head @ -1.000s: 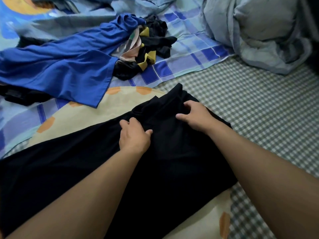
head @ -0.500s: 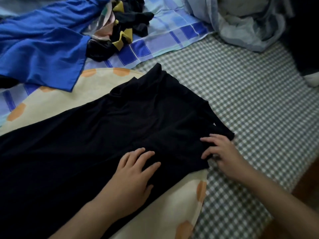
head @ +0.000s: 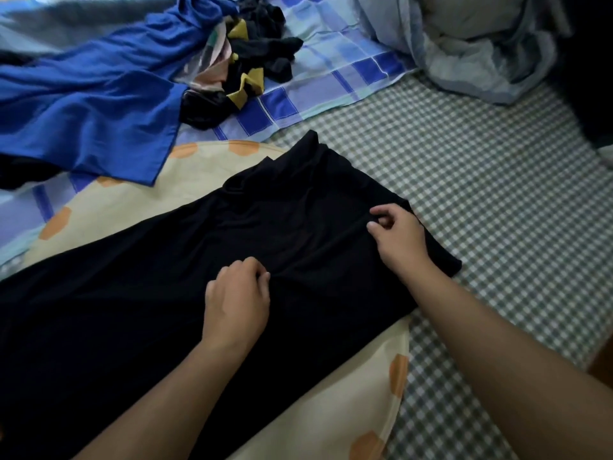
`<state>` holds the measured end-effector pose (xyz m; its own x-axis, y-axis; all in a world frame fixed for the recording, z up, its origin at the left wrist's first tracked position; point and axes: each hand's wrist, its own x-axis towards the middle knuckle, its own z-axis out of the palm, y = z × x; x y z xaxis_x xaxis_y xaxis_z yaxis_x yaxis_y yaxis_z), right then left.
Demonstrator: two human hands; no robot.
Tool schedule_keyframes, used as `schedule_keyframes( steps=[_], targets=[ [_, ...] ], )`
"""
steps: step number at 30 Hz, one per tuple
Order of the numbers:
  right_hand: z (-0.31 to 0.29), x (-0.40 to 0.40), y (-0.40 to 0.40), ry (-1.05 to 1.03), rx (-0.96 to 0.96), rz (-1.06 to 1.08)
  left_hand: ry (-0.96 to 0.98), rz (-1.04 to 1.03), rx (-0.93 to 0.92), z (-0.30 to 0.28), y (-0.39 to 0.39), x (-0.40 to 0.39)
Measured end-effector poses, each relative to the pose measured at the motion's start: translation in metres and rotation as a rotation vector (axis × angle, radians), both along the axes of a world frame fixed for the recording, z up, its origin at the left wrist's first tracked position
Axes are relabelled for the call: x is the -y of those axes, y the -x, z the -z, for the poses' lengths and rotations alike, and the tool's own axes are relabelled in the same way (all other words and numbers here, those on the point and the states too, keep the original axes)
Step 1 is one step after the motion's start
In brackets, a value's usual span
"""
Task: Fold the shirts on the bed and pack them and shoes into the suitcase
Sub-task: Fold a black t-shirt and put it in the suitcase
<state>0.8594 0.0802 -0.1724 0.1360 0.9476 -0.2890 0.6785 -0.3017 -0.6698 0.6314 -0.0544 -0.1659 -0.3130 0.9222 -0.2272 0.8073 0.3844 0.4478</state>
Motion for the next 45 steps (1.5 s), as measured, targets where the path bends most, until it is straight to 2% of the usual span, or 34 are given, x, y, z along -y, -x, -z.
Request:
schedule_keyframes(
  steps=[3,5,7,8,9,11,13,15,18,20,22,23,25,27,29,30,32,33,35,38,40,43,45],
  targets=[
    [0.009,0.016,0.001,-0.237,0.276,-0.196,-0.161,0.142,-0.102,0.006,-0.005,0.015],
    [0.018,0.02,-0.002,-0.34,0.494,-0.471,-0.145,0.342,-0.227,0.019,-0.003,0.026],
    [0.029,0.015,-0.004,-0.193,0.663,-0.667,-0.048,0.424,-0.309,0.034,0.005,0.033],
    [0.032,0.013,-0.003,-0.107,0.684,-0.676,-0.013,0.422,-0.321,0.038,0.008,0.035],
    [0.032,0.01,0.001,-0.08,0.669,-0.643,0.004,0.415,-0.319,0.039,0.009,0.037],
    [0.024,0.002,0.019,-0.185,0.6,-0.563,-0.012,0.351,-0.256,0.032,0.009,0.033],
    [0.012,-0.015,0.05,-0.304,0.513,-0.581,-0.082,0.217,-0.164,0.016,0.019,0.017],
    [0.0,-0.045,0.084,-0.319,0.46,-0.629,-0.164,0.106,-0.171,0.008,0.045,-0.009],
    [-0.007,-0.112,0.124,-0.142,0.531,-0.592,-0.124,0.074,-0.182,-0.002,0.087,-0.065],
    [-0.013,-0.151,0.137,0.051,0.514,-0.492,-0.02,0.081,-0.079,-0.004,0.096,-0.105],
    [-0.019,-0.168,0.139,0.112,0.457,-0.457,0.093,0.032,0.077,-0.005,0.093,-0.145],
    [-0.021,-0.169,0.134,0.06,0.422,-0.455,0.123,-0.011,0.171,-0.005,0.09,-0.161],
    [-0.03,-0.154,0.116,-0.198,0.287,-0.442,0.074,-0.098,0.325,-0.008,0.088,-0.177],
    [-0.04,-0.116,0.082,-0.47,0.1,-0.425,-0.158,-0.148,0.377,-0.014,0.088,-0.16],
    [-0.035,-0.066,0.038,-0.513,0.063,-0.451,-0.402,-0.061,0.421,-0.028,0.081,-0.108],
    [-0.026,-0.042,0.016,-0.485,0.105,-0.502,-0.44,0.066,0.401,-0.031,0.077,-0.077],
    [-0.004,-0.004,-0.021,-0.401,0.217,-0.564,-0.352,0.375,0.206,-0.018,0.073,-0.022],
    [0.005,0.008,-0.033,-0.367,0.267,-0.532,-0.287,0.494,0.084,-0.007,0.072,-0.003],
    [0.007,0.023,-0.038,-0.285,0.294,-0.413,-0.183,0.606,-0.061,0.014,0.071,0.019],
    [-0.012,0.038,-0.015,-0.26,0.193,-0.409,-0.156,0.585,-0.059,0.017,0.073,0.028],
    [-0.022,0.052,0.004,-0.281,0.148,-0.615,-0.175,0.492,-0.042,0.011,0.081,0.031],
    [-0.01,0.083,0.02,-0.206,0.294,-1.026,-0.194,0.296,-0.097,-0.002,0.111,0.039],
    [0.002,0.099,0.028,-0.105,0.427,-1.128,-0.157,0.182,-0.211,-0.006,0.146,0.049]
  ],
)
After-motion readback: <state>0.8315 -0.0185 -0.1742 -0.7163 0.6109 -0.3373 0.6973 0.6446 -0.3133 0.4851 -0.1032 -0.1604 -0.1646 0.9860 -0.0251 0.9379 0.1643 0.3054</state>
